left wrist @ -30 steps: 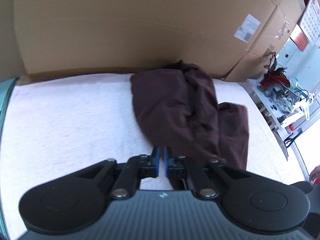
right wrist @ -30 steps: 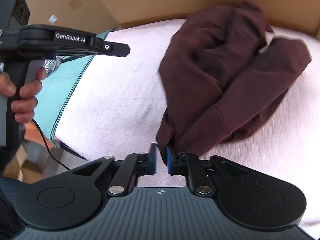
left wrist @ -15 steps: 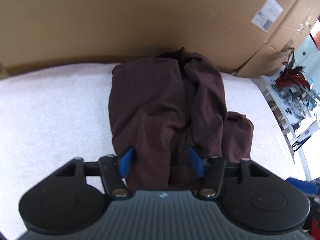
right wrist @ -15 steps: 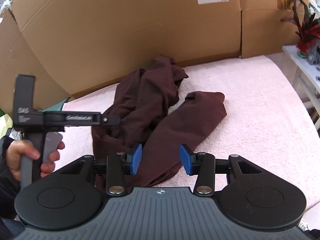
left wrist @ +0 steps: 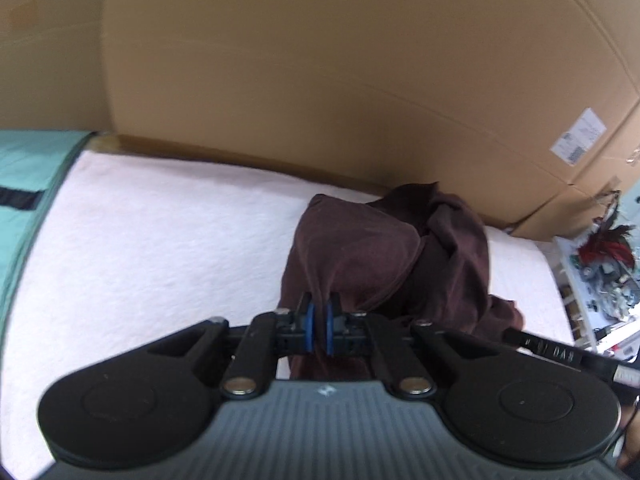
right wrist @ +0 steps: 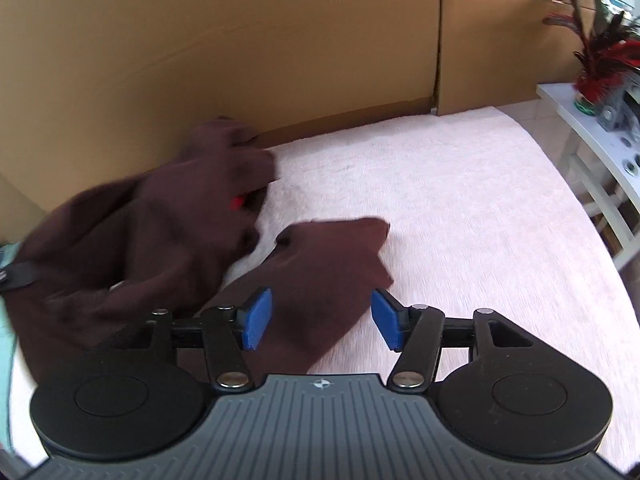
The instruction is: Fold clothes
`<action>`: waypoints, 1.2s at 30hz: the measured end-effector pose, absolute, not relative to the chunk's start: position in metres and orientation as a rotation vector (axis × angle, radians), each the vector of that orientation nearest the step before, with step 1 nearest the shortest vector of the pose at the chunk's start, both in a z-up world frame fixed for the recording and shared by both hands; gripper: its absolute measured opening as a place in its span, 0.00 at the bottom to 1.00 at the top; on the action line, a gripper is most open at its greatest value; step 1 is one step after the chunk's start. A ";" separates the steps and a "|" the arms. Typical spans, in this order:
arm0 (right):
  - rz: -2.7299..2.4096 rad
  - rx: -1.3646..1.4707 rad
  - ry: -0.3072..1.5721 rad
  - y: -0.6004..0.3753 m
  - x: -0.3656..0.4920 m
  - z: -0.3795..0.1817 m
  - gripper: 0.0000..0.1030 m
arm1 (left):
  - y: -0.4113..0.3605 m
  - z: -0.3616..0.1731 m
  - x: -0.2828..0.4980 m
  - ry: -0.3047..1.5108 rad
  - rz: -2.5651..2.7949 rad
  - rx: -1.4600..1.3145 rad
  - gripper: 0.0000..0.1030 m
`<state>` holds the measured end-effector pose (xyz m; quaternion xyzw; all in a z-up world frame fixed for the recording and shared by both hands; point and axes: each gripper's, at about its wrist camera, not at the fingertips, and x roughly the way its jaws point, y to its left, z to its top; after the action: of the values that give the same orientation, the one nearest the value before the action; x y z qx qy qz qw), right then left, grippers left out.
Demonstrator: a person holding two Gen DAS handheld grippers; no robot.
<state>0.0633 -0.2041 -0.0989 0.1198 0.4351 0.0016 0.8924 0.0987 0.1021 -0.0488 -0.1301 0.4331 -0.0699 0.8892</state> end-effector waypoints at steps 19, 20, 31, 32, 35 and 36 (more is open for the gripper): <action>0.430 0.047 1.076 -0.173 -0.019 -0.051 0.11 | 0.165 -0.071 0.089 0.950 0.030 -0.243 0.00; 0.415 0.038 1.137 -0.171 -0.023 -0.066 0.11 | 0.163 -0.075 0.088 0.961 0.035 -0.220 0.00; 0.263 0.071 0.958 -0.195 -0.015 -0.026 0.48 | 0.142 -0.041 0.090 0.863 -0.056 -0.052 0.46; 0.297 0.102 0.912 -0.192 -0.009 -0.016 0.50 | 0.136 -0.038 0.094 0.850 -0.081 -0.029 0.57; 0.421 0.201 0.839 -0.165 0.018 -0.016 0.58 | 0.117 -0.029 0.106 0.811 -0.157 0.039 0.74; 0.450 0.213 0.839 -0.151 0.029 -0.023 0.58 | 0.111 -0.026 0.111 0.797 -0.182 0.062 0.74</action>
<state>0.0293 -0.1511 -0.0227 0.1022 0.4029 0.2163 0.8834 0.1105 0.1108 -0.0259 0.0301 0.3875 -0.0884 0.9171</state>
